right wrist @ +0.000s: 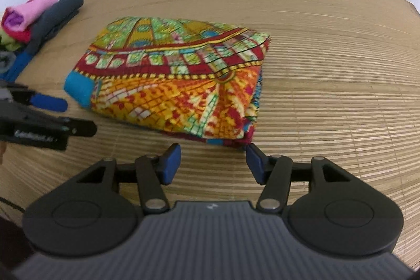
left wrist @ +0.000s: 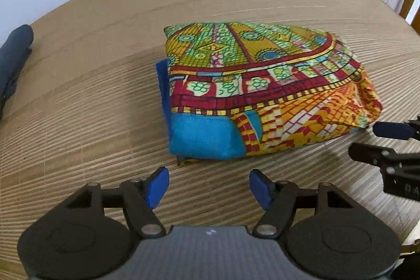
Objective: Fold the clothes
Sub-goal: 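Lay the folded scarf bundle down and open the left gripper, then push the folded scarf square with both grippers to neaten its edges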
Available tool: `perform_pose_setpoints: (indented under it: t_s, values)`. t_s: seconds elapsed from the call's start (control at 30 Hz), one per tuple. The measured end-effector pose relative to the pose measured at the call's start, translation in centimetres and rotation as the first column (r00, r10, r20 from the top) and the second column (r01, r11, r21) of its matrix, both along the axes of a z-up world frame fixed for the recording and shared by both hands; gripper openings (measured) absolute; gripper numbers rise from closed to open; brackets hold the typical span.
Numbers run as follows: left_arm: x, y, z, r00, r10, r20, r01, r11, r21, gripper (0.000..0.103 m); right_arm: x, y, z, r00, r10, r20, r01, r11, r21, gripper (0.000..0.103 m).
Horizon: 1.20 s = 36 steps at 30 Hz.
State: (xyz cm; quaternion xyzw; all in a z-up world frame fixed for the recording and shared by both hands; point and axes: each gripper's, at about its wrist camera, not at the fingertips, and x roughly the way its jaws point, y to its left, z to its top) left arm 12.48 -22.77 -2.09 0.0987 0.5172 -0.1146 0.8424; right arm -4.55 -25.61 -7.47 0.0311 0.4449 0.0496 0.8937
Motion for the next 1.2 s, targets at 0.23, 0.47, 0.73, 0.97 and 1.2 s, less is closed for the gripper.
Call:
perform_pose_setpoints:
  t_s: [0.23,0.47,0.73,0.97,1.2]
  values:
    - [0.2,-0.5,-0.1,1.0,0.004,0.009,-0.004,1.0,0.007,0.071,0.2,0.1,0.1,1.0,0.004,-0.015,-0.004,1.0,-0.02,0.057]
    - [0.3,-1.0,-0.4,1.0,0.009,0.009,-0.009,1.0,0.01,0.074,1.0,0.3,-0.1,0.999,0.002,-0.042,-0.002,1.0,-0.005,0.057]
    - [1.8,-1.7,-1.4,1.0,0.0,0.023,0.0,1.0,-0.016,0.078,2.6,1.4,-1.1,1.0,-0.006,0.007,0.006,1.0,-0.027,0.059]
    - [7.0,-4.5,-1.2,0.998,0.015,0.062,-0.016,1.0,0.019,0.079,9.1,0.6,-1.2,0.999,0.005,0.034,-0.004,0.999,-0.039,0.059]
    - [15.1,-6.4,-1.5,0.991,0.08,0.106,-0.086,0.995,0.054,0.079,18.7,-0.5,-1.3,0.997,0.042,0.064,-0.041,0.999,-0.023,0.059]
